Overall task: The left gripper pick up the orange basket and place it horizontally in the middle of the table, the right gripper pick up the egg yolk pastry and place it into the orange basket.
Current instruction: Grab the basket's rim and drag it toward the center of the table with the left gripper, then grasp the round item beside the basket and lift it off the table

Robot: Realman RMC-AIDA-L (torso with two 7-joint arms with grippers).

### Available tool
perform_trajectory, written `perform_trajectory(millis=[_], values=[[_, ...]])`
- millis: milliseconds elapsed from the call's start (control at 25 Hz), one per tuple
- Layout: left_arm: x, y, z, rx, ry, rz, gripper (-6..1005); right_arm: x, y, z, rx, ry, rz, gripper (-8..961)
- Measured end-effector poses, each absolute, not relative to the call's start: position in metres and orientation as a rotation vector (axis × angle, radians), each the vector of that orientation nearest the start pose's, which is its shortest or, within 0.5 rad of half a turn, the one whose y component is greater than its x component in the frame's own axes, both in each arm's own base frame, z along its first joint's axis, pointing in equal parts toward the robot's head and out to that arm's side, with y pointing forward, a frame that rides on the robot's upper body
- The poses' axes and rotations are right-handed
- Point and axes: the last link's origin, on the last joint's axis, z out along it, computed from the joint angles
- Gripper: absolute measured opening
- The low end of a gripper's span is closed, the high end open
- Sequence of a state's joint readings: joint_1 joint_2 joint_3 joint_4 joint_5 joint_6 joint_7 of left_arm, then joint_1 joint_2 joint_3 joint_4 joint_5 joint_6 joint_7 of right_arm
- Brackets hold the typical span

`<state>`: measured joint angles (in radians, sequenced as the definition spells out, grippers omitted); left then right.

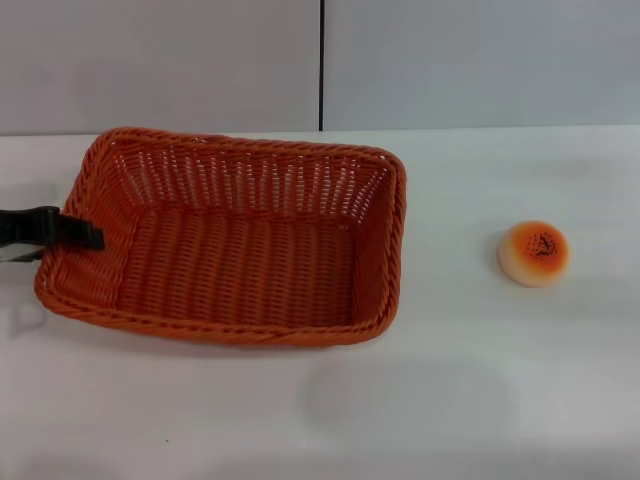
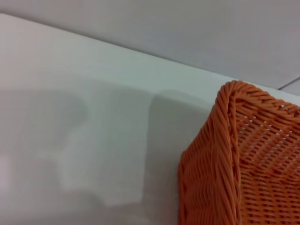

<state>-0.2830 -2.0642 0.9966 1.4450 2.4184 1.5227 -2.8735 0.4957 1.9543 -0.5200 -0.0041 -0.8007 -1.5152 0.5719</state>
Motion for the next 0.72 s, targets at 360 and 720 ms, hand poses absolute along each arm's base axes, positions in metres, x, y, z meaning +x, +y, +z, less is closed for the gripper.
perform_trajectory(millis=[360, 720], values=[[-0.283, 0.312, 0.098, -1.907, -1.777, -0.193, 541, 0.332, 0.339, 0.094, -1.38, 0.458, 1.097, 731], [-0.288, 0.311, 0.127, -1.895, -1.734, -0.359, 676, 0.336, 0.331, 0.09, -1.384, 0.461, 1.088, 731]])
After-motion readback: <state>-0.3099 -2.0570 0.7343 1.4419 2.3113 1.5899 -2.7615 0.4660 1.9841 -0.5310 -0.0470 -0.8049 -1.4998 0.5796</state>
